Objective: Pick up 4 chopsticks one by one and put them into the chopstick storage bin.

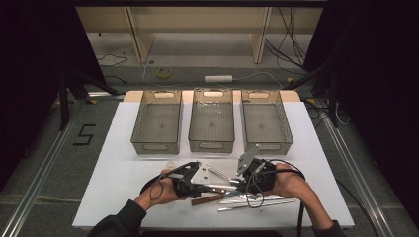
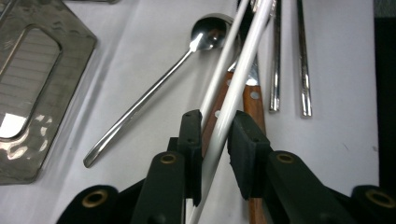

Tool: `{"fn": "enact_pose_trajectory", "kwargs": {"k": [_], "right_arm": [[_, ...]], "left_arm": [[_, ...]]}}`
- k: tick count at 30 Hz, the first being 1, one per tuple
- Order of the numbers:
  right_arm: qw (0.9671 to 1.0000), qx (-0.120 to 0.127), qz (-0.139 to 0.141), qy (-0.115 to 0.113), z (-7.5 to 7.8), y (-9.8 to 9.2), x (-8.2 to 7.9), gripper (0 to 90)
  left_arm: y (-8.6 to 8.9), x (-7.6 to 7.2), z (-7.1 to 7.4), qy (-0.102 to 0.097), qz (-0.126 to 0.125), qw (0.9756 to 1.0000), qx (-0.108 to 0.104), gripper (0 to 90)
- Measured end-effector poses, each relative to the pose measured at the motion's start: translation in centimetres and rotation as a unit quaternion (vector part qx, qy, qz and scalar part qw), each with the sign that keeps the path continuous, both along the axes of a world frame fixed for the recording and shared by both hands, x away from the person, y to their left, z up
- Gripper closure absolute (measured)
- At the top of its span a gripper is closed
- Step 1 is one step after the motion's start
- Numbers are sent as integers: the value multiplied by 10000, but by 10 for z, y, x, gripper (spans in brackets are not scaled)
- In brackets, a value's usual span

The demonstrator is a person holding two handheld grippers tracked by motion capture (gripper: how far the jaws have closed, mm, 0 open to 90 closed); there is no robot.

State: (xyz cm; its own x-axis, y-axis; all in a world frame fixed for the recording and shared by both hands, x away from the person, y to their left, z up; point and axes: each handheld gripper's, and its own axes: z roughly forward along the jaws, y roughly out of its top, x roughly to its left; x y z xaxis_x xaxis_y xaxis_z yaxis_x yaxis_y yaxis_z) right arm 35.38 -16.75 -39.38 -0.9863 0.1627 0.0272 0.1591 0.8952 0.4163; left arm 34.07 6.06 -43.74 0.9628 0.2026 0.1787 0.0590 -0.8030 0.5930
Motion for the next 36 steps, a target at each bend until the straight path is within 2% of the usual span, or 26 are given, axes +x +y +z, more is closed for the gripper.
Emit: {"fn": "enact_pose_trajectory", "kwargs": {"k": [4, 5, 6, 8, 9, 12, 14, 17, 18, 19, 20, 25, 28, 32, 35, 36], "right_arm": [[9999, 134, 50, 6, 1, -3, 1, 836], [9997, 242, 12, 1, 2, -3, 1, 817], [9995, 300, -88, -67, 4, -4, 1, 728], [9995, 302, -88, -80, 5, -5, 2, 707], [9994, 313, -115, -80, 6, -5, 1, 663], [9973, 582, -410, -204, 12, -8, 3, 577], [9949, 766, -602, -276, 18, -11, 3, 488], [9911, 955, -789, -480, 26, -15, 3, 436], [9895, 1051, -859, -504, 28, -16, 2, 416], [9858, 1203, -983, -631, 30, -17, 2, 386], [9858, 1203, -983, -631, 30, -17, 2, 386], [9756, 1506, -1373, -815, 31, -21, 1, 344], [9697, 1664, -1569, -864, 26, -25, 2, 319], [9623, 1859, -1792, -855, 14, -31, 2, 305], [9586, 1948, -1933, -757, -2, -35, 1, 301], [9586, 1948, -1933, -757, -2, -35, 1, 301]], "left_arm": [[2, -3, 2, 54, -313, 9994, 161, 797], [2, -3, 1, 65, -363, 9991, 200, 807], [2, -4, 0, 89, -391, 9989, 224, 826], [1, -4, -2, 92, -425, 9987, 271, 828], [1, -5, -2, 100, -453, 9984, 311, 829], [3, -4, 1, 95, -416, 9985, 333, 831], [4, -4, 3, 101, -298, 9990, 303, 831], [8, 0, 6, 88, -124, 9994, 318, 831], [9, 1, 6, 135, -35, 9994, 303, 831], [10, 2, 7, 160, 28, 9994, 295, 831], [11, 4, 8, 173, 110, 9994, 287, 831], [19, 10, 13, 281, 566, 9979, 151, 831], [26, 15, 17, 353, 887, 9954, 23, 831], [36, 22, 23, 483, 1303, 9899, -270, 831], [44, 26, 28, 518, 1570, 9852, -455, 832], [46, 27, 29, 506, 1659, 9835, -510, 832]]}}
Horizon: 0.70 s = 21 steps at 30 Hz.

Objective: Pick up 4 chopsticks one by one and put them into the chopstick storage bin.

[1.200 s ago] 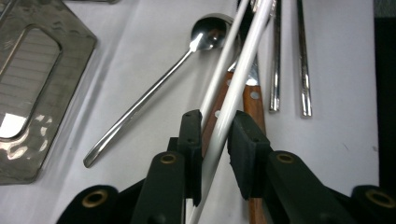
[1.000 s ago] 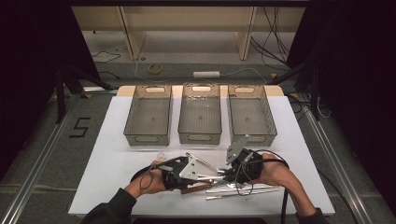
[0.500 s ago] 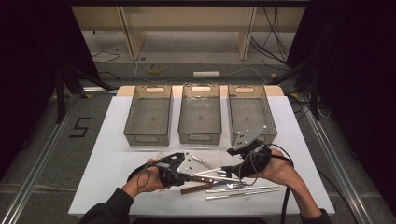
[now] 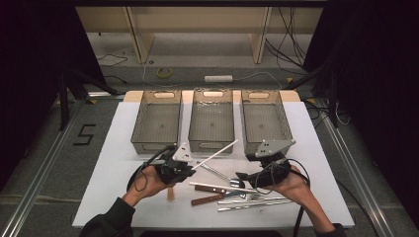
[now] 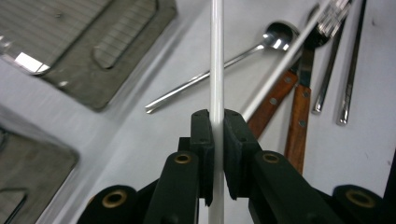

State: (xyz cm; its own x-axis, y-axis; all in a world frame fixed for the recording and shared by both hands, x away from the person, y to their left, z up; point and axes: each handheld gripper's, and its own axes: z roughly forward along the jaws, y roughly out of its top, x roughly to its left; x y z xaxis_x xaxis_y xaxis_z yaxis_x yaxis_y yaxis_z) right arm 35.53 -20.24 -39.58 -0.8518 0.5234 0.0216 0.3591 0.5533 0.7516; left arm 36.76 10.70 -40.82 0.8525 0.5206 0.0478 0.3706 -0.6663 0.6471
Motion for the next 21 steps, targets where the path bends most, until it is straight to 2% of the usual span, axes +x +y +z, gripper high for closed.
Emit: {"fn": "enact_pose_trajectory", "kwargs": {"k": [3, 7, 11, 15, 21], "right_arm": [[9999, 57, -103, 34, -10, -2, -1, 300], [9998, 120, -150, 27, -19, -2, -4, 283], [9998, 115, -150, 30, -25, -1, -7, 276], [9997, 161, -187, 31, -28, -2, -10, 274], [9995, 214, -228, 49, -33, -3, -14, 271]], "left_arm": [[7, 5, 6, -46, 276, 9995, -149, 832], [20, 14, 15, -71, 679, 9968, -423, 832], [36, 26, 21, -99, 1039, 9927, -600, 831], [49, 38, 25, -120, 1396, 9869, -795, 832], [63, 56, 30, -117, 1727, 9805, -925, 831]]}}
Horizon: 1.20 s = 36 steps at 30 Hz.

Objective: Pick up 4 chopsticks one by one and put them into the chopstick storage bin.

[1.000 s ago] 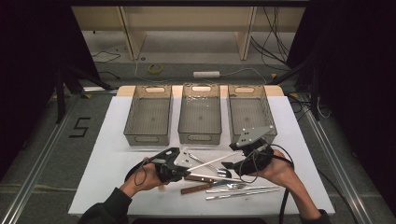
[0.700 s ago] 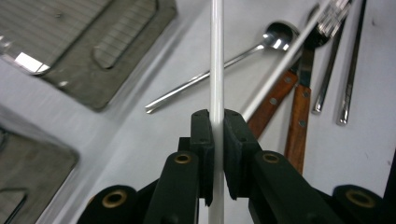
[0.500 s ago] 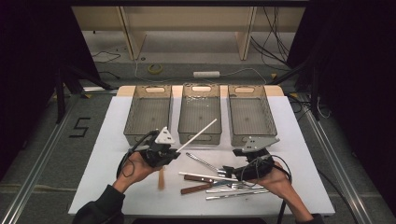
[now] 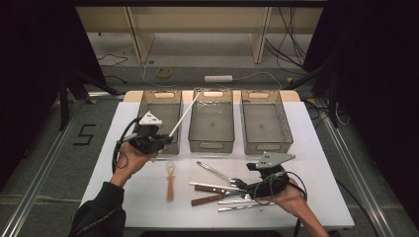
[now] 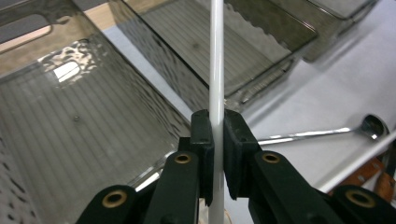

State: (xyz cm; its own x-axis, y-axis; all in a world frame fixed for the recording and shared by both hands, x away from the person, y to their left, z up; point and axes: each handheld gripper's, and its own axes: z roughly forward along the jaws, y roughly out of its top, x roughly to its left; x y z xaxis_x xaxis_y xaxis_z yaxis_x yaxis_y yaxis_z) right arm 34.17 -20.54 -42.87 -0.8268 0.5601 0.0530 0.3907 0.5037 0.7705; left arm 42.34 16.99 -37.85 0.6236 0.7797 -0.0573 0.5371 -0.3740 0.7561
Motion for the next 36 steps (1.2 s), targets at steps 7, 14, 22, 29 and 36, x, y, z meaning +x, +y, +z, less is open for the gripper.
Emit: {"fn": "enact_pose_trajectory", "kwargs": {"k": [7, 14, 22, 29, 36], "right_arm": [[10000, 11, 43, -8, -1, 0, -4, 271], [9999, 18, 105, 35, -2, 2, -7, 263], [9999, 42, 162, 26, -2, 4, -9, 259], [9998, 13, 210, 39, -3, 7, -10, 259], [9997, -9, 250, 40, -3, 8, -11, 258]], "left_arm": [[12, 21, 5, -60, 387, 9992, -111, 831], [23, 40, 10, -119, 704, 9973, -195, 831], [35, 61, 2, -24, 1090, 9939, -185, 830], [40, 73, -12, 28, 1409, 9900, -87, 829], [47, 81, -23, 173, 1632, 9864, -49, 828]]}}
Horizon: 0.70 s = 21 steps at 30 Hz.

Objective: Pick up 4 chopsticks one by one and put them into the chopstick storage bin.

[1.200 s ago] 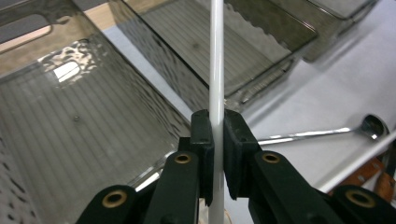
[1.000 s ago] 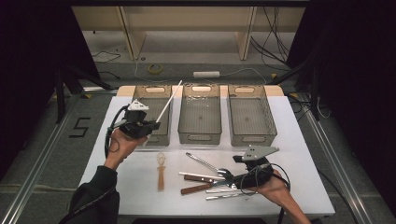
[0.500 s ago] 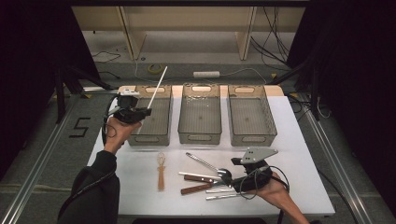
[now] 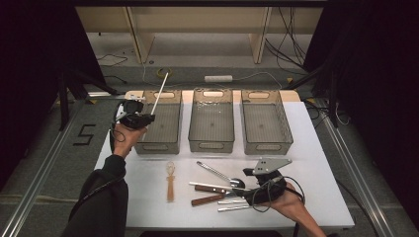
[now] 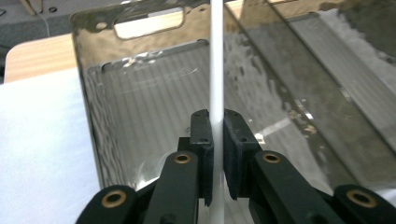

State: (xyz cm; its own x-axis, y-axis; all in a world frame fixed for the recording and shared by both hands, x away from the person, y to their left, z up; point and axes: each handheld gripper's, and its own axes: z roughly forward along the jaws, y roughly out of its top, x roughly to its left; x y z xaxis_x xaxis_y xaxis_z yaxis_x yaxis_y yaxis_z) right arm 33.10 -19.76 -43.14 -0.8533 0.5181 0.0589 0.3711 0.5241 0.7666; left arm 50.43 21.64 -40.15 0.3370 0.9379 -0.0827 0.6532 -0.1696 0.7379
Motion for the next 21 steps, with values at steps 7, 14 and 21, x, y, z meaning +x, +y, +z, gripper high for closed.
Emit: {"fn": "enact_pose_trajectory", "kwargs": {"k": [7, 14, 21], "right_arm": [[10000, 9, 17, -1, 0, 1, 0, 258], [10000, 8, 28, -7, 0, 1, -1, 258], [10000, -19, 42, 22, 1, 1, 0, 258]], "left_arm": [[3, 4, -9, 135, 118, 9998, 73, 827], [3, 7, -14, 215, 284, 9993, 77, 808], [2, 0, -10, 207, 175, 9996, 7, 533]]}}
